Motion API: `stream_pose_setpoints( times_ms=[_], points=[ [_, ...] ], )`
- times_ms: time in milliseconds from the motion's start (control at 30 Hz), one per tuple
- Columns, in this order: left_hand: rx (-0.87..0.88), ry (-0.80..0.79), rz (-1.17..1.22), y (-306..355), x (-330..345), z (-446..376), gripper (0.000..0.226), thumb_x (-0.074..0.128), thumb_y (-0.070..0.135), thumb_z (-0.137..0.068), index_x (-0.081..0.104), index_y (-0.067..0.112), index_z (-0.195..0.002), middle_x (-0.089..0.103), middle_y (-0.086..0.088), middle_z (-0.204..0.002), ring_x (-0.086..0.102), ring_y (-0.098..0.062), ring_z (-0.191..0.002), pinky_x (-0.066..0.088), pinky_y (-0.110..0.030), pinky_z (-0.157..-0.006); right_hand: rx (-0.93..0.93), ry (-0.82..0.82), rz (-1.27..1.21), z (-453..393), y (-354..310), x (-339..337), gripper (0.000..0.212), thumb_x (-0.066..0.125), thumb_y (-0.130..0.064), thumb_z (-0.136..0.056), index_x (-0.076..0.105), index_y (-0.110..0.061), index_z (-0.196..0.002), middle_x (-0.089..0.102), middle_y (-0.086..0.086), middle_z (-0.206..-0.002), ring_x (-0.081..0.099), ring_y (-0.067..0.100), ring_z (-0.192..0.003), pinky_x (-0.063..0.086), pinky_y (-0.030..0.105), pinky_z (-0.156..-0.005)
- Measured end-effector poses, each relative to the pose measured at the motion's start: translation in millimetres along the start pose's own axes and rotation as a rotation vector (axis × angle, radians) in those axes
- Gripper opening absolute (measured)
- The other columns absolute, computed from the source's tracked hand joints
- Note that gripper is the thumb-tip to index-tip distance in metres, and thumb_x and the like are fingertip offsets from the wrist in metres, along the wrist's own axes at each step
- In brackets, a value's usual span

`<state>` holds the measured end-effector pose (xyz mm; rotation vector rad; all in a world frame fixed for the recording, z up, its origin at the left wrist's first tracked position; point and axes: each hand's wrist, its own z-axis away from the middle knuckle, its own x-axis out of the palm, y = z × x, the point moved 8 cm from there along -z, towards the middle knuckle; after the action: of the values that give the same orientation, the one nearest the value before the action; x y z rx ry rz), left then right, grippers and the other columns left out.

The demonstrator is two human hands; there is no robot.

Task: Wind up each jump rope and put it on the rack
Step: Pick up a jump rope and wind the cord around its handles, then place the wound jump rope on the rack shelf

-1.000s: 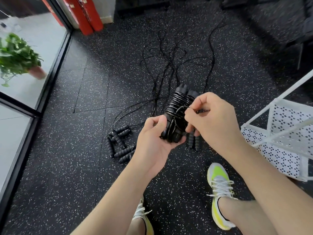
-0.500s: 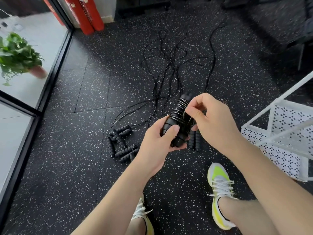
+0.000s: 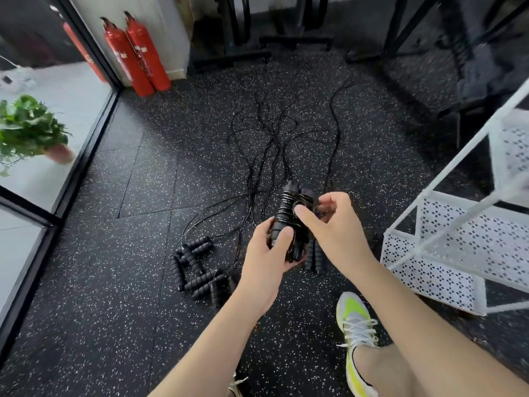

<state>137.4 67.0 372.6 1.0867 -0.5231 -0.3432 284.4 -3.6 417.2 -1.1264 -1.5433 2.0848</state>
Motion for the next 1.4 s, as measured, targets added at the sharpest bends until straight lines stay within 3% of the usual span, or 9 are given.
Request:
stream_pose_setpoints(
  times_ms=[200, 333, 433, 667, 800, 967, 1100, 1267, 1400],
  points=[
    [0.112, -0.058, -0.109, 26.1, 34.8, 34.9, 0.044, 0.062, 0.024, -0.103, 0.047, 0.039, -0.141, 0.074, 0.005, -0.113, 0.073, -0.014, -0.104, 0.059, -0.047, -0.094, 0.134, -0.104, -0.169, 23.4, 3.5, -20.9, 0.058, 0.061, -0.079, -0.072, 0.067, -0.03, -0.102, 0.075, -0.009, -0.099, 0.073, 0.014, -0.093, 0.06, 0.05, -0.086],
    [0.24, -0.106, -0.422, 53.8, 64.8, 59.7, 0.043, 0.066, 0.038, -0.098, 0.045, 0.052, -0.133, 0.075, 0.015, -0.103, 0.071, -0.001, -0.095, 0.058, -0.033, -0.091, 0.066, -0.019, -0.132, 44.1, -18.6, -66.9, 0.044, 0.061, -0.069, -0.084, 0.068, -0.03, -0.101, 0.074, -0.01, -0.097, 0.071, 0.011, -0.091, 0.059, 0.05, -0.086],
    [0.284, -0.137, -0.518, 72.2, 94.0, 77.4, 0.045, 0.071, 0.042, -0.094, 0.045, 0.057, -0.127, 0.07, 0.018, -0.109, 0.069, 0.0, -0.094, 0.061, -0.029, -0.082, 0.037, 0.031, -0.056, 59.5, -27.2, -105.2, 0.038, 0.057, -0.064, -0.092, 0.063, -0.029, -0.107, 0.069, -0.011, -0.102, 0.066, 0.006, -0.092, 0.056, 0.035, -0.084],
    [0.379, -0.297, -0.705, 87.0, 193.9, 116.0, 0.057, 0.076, 0.05, -0.088, 0.053, 0.045, -0.14, 0.059, 0.028, -0.094, 0.069, -0.005, -0.09, 0.06, -0.036, -0.087, 0.034, 0.206, -0.03, 91.5, -18.4, -216.8, 0.05, 0.058, -0.074, -0.086, 0.061, -0.028, -0.104, 0.072, -0.004, -0.095, 0.069, 0.017, -0.081, 0.055, 0.037, -0.071],
    [0.368, -0.369, -0.725, 71.8, 264.7, 124.1, 0.055, 0.077, 0.047, -0.088, 0.055, 0.035, -0.136, 0.063, 0.017, -0.088, 0.071, -0.01, -0.081, 0.06, -0.034, -0.083, 0.049, 0.298, 0.012, 105.8, 0.9, -287.7, 0.06, 0.06, -0.078, -0.079, 0.064, -0.028, -0.11, 0.073, -0.006, -0.1, 0.071, 0.016, -0.086, 0.058, 0.043, -0.077],
    [0.285, -0.425, -0.672, 33.9, 355.4, 119.2, 0.054, 0.081, 0.047, -0.08, 0.057, 0.025, -0.123, 0.074, 0.003, -0.095, 0.074, -0.012, -0.083, 0.064, -0.041, -0.078, 0.102, 0.386, 0.041, 113.0, 37.4, -372.7, 0.049, 0.06, -0.071, -0.085, 0.07, -0.028, -0.107, 0.074, -0.009, -0.094, 0.069, 0.009, -0.088, 0.051, 0.026, -0.071],
    [0.236, -0.468, -0.65, 10.7, 429.0, 109.1, 0.069, 0.083, 0.058, -0.06, 0.059, 0.023, -0.114, 0.075, -0.006, -0.101, 0.076, -0.02, -0.086, 0.064, -0.045, -0.076, 0.131, 0.482, 0.036, 112.6, 70.6, -434.9, 0.051, 0.063, -0.065, -0.088, 0.067, -0.025, -0.119, 0.074, -0.007, -0.1, 0.07, 0.013, -0.091, 0.055, 0.032, -0.075],
    [0.094, -0.528, -0.552, -11.7, 502.9, 91.2, 0.032, 0.089, 0.021, -0.077, 0.068, 0.011, -0.099, 0.076, -0.015, -0.091, 0.078, -0.025, -0.076, 0.065, -0.046, -0.068, 0.15, 0.59, 0.065, 101.7, 99.7, -491.7, 0.041, 0.065, -0.052, -0.093, 0.066, -0.021, -0.12, 0.069, -0.004, -0.108, 0.064, 0.014, -0.099, 0.046, 0.028, -0.08],
    [0.041, -0.505, -0.557, -19.4, 544.3, 64.7, 0.031, 0.086, 0.019, -0.08, 0.072, 0.003, -0.104, 0.076, -0.017, -0.093, 0.077, -0.028, -0.081, 0.065, -0.046, -0.071, 0.148, 0.696, 0.033, 92.0, 122.0, -521.7, 0.027, 0.062, -0.043, -0.097, 0.066, -0.019, -0.109, 0.073, -0.003, -0.097, 0.071, 0.012, -0.078, 0.056, 0.032, -0.076]
  ],
)
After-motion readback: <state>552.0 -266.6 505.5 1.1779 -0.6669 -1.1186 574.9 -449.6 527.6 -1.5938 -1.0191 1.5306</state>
